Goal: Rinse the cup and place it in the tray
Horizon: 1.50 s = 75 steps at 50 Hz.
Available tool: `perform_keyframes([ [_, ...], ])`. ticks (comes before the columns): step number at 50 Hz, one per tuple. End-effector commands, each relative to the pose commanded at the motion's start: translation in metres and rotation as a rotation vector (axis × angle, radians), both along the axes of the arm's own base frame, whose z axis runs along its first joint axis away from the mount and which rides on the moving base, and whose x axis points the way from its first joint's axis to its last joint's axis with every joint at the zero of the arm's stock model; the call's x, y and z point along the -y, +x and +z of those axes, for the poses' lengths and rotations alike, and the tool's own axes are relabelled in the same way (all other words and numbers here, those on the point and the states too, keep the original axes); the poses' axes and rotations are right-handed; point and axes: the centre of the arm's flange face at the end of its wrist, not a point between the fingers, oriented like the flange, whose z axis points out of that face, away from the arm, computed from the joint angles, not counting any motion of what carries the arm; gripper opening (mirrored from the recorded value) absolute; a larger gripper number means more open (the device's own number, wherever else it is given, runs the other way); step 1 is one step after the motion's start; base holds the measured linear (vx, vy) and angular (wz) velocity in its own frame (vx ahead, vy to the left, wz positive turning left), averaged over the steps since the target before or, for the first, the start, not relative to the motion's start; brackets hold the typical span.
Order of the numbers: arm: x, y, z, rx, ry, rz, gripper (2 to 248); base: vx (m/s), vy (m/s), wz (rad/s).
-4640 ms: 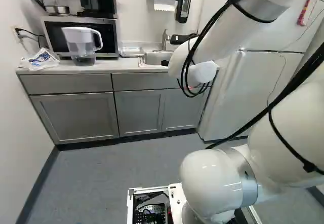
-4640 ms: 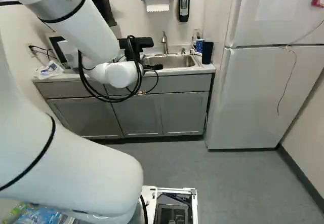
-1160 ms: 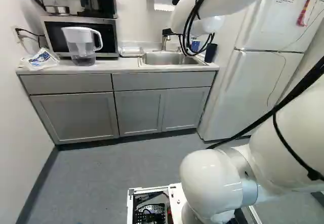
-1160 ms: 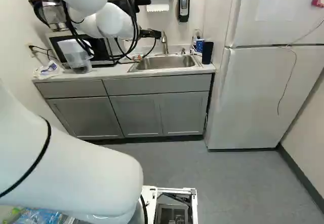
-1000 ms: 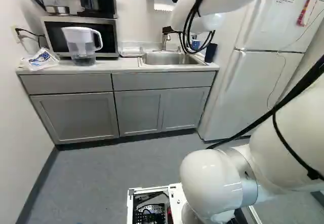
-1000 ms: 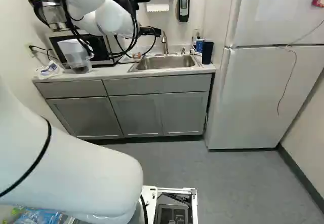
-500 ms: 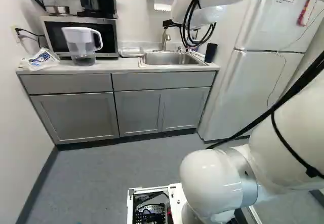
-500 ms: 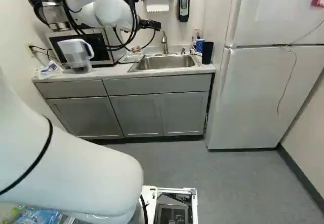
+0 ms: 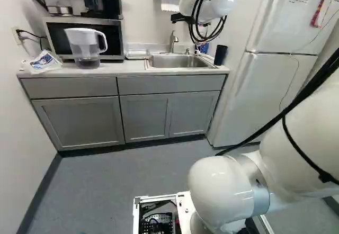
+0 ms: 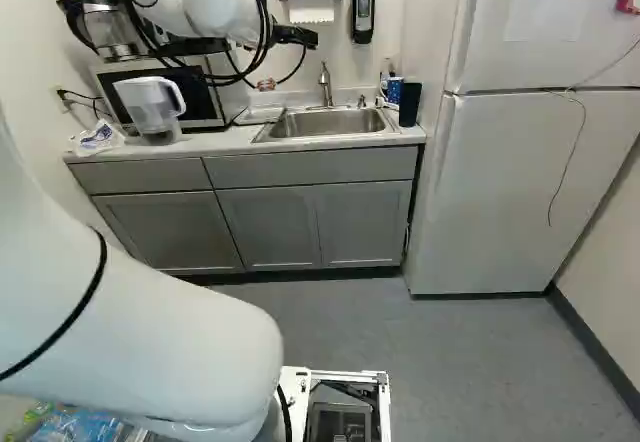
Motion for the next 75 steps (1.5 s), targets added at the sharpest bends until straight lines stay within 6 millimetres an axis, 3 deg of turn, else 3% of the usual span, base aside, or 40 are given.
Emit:
perform_keyframes([
  [22,0.0,0.005,0.024,0.039,0.009,-0.003,247,0.0,0.0,0.0],
  [75,0.0,0.005,0.024,0.039,0.009,-0.003,247,0.038,-0.003,-0.003],
])
